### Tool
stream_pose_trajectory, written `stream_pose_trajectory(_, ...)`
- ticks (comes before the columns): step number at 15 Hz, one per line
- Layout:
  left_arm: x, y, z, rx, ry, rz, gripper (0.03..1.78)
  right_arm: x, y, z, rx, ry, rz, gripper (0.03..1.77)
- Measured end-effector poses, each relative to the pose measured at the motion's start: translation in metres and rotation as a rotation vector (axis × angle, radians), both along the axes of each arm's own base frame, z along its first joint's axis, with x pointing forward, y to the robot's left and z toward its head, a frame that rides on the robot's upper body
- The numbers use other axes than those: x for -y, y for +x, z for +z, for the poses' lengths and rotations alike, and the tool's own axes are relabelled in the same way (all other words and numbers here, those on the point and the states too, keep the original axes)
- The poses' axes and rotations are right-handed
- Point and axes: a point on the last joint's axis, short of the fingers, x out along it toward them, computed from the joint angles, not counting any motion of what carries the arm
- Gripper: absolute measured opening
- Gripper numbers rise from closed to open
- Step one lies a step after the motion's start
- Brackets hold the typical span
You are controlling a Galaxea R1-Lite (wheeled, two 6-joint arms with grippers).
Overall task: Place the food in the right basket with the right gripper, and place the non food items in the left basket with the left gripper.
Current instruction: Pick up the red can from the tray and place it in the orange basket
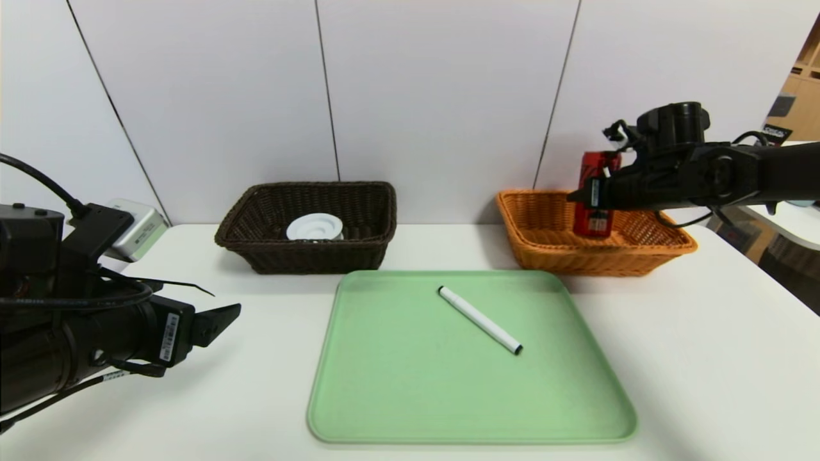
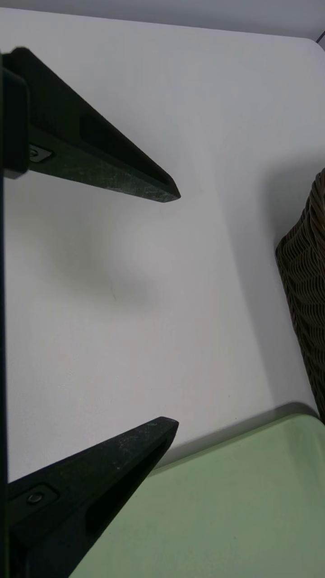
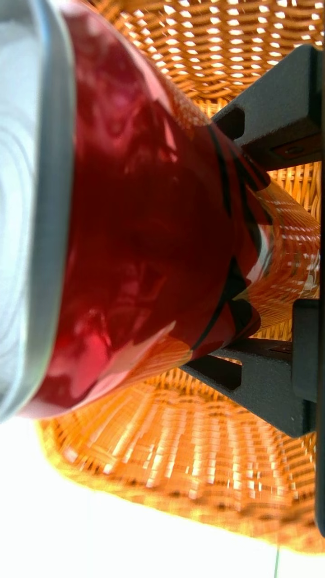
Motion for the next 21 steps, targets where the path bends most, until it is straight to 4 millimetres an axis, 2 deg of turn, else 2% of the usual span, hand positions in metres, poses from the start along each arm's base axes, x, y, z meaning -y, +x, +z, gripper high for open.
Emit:
stream_pose_trajectory(5, 0.0, 0.0, 0.0, 0.0, 0.0, 0.0, 1.69, 0.002, 0.004, -0.012, -0.029, -0.001, -0.006, 0.97)
stream_pose_trajectory(12, 0.0, 0.0, 0.0, 0.0, -0.001, 0.0, 1.69, 0.003, 0.007, -0.018, -0.039, -0.003, -0.008, 0.97)
stream_pose_trajectory(17, 0.0, 0.001, 0.0, -0.002, 0.001, 0.0, 1.69, 0.002, 0.009, -0.02, -0.036, -0.006, -0.007, 1.32)
stream_pose_trajectory(21, 0.0, 0.001, -0.001, -0.004, 0.001, 0.001, 1.69, 0.002, 0.009, -0.021, -0.039, -0.007, -0.006, 1.47)
